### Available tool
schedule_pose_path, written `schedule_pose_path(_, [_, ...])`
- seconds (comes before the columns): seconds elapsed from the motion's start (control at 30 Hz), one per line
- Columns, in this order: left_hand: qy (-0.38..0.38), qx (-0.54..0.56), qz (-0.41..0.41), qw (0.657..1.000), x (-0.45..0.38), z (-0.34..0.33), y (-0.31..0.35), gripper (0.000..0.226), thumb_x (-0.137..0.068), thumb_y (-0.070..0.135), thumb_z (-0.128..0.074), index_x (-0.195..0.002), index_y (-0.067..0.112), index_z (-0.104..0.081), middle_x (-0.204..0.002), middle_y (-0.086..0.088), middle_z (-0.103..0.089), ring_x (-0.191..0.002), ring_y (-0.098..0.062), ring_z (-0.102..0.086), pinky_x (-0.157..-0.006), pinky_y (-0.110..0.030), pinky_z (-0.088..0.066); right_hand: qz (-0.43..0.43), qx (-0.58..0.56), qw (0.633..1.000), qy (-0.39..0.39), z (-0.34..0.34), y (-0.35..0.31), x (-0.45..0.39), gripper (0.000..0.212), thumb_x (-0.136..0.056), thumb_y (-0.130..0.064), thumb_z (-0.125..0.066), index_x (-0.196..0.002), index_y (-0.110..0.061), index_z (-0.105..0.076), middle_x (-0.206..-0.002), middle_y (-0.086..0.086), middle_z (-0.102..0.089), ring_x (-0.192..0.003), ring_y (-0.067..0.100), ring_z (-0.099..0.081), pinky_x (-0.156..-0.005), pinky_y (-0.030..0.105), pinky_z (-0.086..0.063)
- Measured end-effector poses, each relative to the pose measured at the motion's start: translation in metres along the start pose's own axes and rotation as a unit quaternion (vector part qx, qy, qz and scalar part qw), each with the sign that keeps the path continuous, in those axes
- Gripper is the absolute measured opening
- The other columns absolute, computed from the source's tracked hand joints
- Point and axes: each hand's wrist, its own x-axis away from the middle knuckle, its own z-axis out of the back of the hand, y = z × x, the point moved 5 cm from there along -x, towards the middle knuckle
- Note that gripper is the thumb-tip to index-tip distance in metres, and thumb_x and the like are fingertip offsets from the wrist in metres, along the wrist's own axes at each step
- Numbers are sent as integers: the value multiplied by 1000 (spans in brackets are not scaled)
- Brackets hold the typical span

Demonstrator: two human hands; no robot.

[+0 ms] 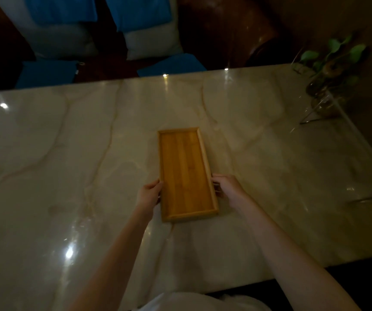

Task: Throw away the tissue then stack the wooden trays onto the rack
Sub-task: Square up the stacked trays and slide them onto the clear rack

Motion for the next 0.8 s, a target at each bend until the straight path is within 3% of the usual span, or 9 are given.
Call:
schedule_pose_path(0.07, [0, 1, -4, 1000, 3, -1, 5, 39, -94, 17, -47, -129, 2, -49, -117, -12, -58, -114, -31, -54, -90, -39, -45, 3, -5, 1000, -21, 1, -3, 2, 29, -87, -5, -47, -70, -15, -67, -61, 2, -65, -65, 19, -57, -55, 26, -44])
schedule_pose_path(0.2, [11, 6, -30, 999, 15, -13, 19, 36, -93, 13, -48, -125, -3, -51, -103, -12, -61, -99, -25, -54, -85, -37, -48, 46, 4, 997, -60, 12, -24, 11, 31, -91, -4, -44, -71, -17, -64, -70, 4, -61, -64, 14, -56, -54, 25, -43])
schedule_pose_path(0.3, [21, 2, -46, 999, 27, -31, 34, 36, -92, 15, -50, -123, -3, -53, -111, -17, -60, -98, -25, -57, -89, -37, -48, 92, 21, 993, -67, 35, -50, 19, 35, -92, -5, -44, -67, -19, -64, -69, 2, -62, -65, 14, -57, -57, 26, -42])
schedule_pose_path(0.37, [25, 10, -62, 998, 37, -49, 47, 37, -91, 17, -53, -122, -3, -54, -117, -19, -61, -98, -25, -58, -88, -37, -49, 116, 29, 990, -77, 55, -68, 25, 32, -92, -6, -44, -75, -17, -67, -70, 2, -62, -66, 14, -58, -59, 26, -44])
schedule_pose_path(0.63, [54, 32, -140, 988, 91, -153, 111, 37, -88, 18, -57, -119, -2, -56, -106, -11, -60, -94, -22, -58, -82, -35, -49, 187, 36, 978, -86, 165, -134, 46, 28, -94, -7, -41, -85, -7, -67, -72, 5, -61, -68, 15, -58, -63, 26, -48])
schedule_pose_path(0.8, [19, 52, -177, 983, 123, -230, 133, 24, -88, 17, -58, -108, 4, -60, -106, -11, -62, -95, -24, -59, -85, -39, -50, 220, 38, 974, -42, 251, -158, 62, 29, -95, -10, -40, -82, -19, -64, -76, 1, -62, -73, 11, -59, -67, 26, -48])
